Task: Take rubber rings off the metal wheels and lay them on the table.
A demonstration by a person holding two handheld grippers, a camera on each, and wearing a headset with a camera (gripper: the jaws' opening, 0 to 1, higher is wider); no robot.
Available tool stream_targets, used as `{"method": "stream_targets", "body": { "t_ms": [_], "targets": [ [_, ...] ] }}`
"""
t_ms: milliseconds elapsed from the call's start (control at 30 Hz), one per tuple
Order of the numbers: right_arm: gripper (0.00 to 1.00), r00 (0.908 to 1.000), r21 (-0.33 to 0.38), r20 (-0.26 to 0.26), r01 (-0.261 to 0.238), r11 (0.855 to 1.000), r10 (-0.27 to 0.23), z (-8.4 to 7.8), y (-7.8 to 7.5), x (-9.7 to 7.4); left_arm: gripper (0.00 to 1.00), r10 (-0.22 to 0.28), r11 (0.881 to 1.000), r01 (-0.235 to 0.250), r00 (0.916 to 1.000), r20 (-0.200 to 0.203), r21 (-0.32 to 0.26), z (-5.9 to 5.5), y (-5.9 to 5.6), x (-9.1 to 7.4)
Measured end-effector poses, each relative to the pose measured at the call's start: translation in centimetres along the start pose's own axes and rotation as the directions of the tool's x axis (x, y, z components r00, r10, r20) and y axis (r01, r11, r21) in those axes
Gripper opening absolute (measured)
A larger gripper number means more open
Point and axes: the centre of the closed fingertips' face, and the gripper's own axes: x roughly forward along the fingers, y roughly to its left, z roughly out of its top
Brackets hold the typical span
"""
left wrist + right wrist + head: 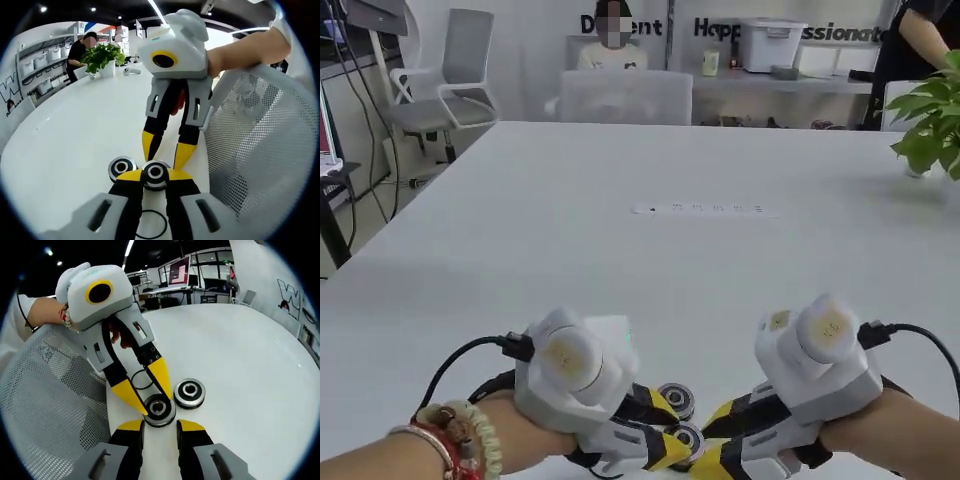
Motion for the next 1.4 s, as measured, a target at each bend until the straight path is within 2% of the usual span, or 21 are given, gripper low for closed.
{"method": "stream_targets", "body": {
  "t_ms": [133,167,467,533,567,767,833,867,900,1000,1033,1100,1167,1200,1333,1400],
  "targets": [
    [0.18,1.0000,-0.006,-0.002,-0.006,1.000,0.006,-0.1,0.2,0.0,0.07,0.010,1.000,-0.010,0.9999,0.002,0.002,0.0,-0.1,0.1],
    [0.18,1.0000,-0.014,-0.007,-0.004,1.000,0.004,-0.1,0.1,-0.1,0.07,0.010,1.000,-0.010,0.9999,0.012,-0.003,0.1,-0.1,0.1],
    [0.12,0.9998,-0.066,-0.016,-0.009,0.998,0.008,-0.3,0.3,-0.3,0.08,0.011,1.000,-0.011,0.9997,0.022,-0.014,0.0,-0.2,-0.1],
    [0.01,0.9982,-0.134,-0.046,0.032,0.990,-0.039,-0.8,-0.5,-0.4,0.08,0.010,1.000,-0.009,0.9997,0.021,-0.014,0.0,-0.2,-0.1],
    [0.00,0.9993,-0.102,-0.036,0.010,0.995,-0.013,-0.7,0.0,-0.3,0.08,0.008,1.000,-0.008,0.9997,0.024,-0.016,0.0,-0.3,-0.1],
    [0.00,0.9988,-0.100,-0.041,0.024,0.995,-0.029,-0.6,-0.2,-0.3,0.08,0.011,1.000,-0.011,0.9996,0.026,-0.013,0.0,-0.4,0.0],
    [0.00,0.9984,-0.058,-0.046,0.029,0.998,-0.031,-0.7,-0.4,-0.3,0.08,0.012,1.000,-0.012,0.9996,0.027,-0.014,0.0,-0.4,0.1],
    [0.00,0.9985,0.002,-0.047,0.030,1.000,-0.030,-0.7,-0.4,-0.3,0.08,0.013,1.000,-0.013,0.9996,0.027,-0.014,0.1,-0.4,0.1],
    [0.00,0.9987,0.025,-0.044,0.028,0.999,-0.027,-0.7,-0.4,-0.4,0.08,0.014,1.000,-0.013,0.9996,0.026,-0.013,0.1,-0.4,0.1],
    [0.00,0.9998,0.177,-0.021,0.011,0.984,-0.007,-0.6,-0.5,-0.9,0.08,0.011,1.000,-0.011,0.9996,0.025,-0.009,0.0,-0.5,0.1],
    [0.00,0.9999,0.201,-0.013,0.006,0.979,-0.003,-0.5,-0.6,-0.9,0.08,0.011,1.000,-0.010,0.9996,0.026,-0.010,0.0,-0.5,0.1],
    [0.00,1.0000,0.217,0.001,-0.004,0.976,0.004,-0.4,-0.7,-1.1,0.08,0.010,1.000,-0.010,0.9996,0.027,-0.009,0.0,-0.5,0.1],
    [0.00,1.0000,0.255,0.000,0.000,0.967,0.000,-0.4,-0.7,-1.1,0.08,0.010,1.000,-0.010,0.9996,0.026,-0.009,0.0,-0.5,0.1],
    [0.00,1.0000,0.247,0.008,0.004,0.969,-0.006,-0.2,-0.9,-1.2,0.08,0.010,1.000,-0.009,0.9996,0.026,-0.008,0.0,-0.5,0.2],
    [0.00,0.9991,0.288,0.042,-0.017,0.957,0.005,0.3,-0.8,-1.4,0.08,0.012,1.000,-0.012,0.9995,0.029,-0.009,0.0,-0.5,0.2],
    [0.00,0.9987,0.318,0.050,-0.022,0.948,0.007,0.3,-0.8,-1.4,0.08,0.013,1.000,-0.013,0.9995,0.027,-0.007,0.1,-0.5,0.3]
  ]
}}
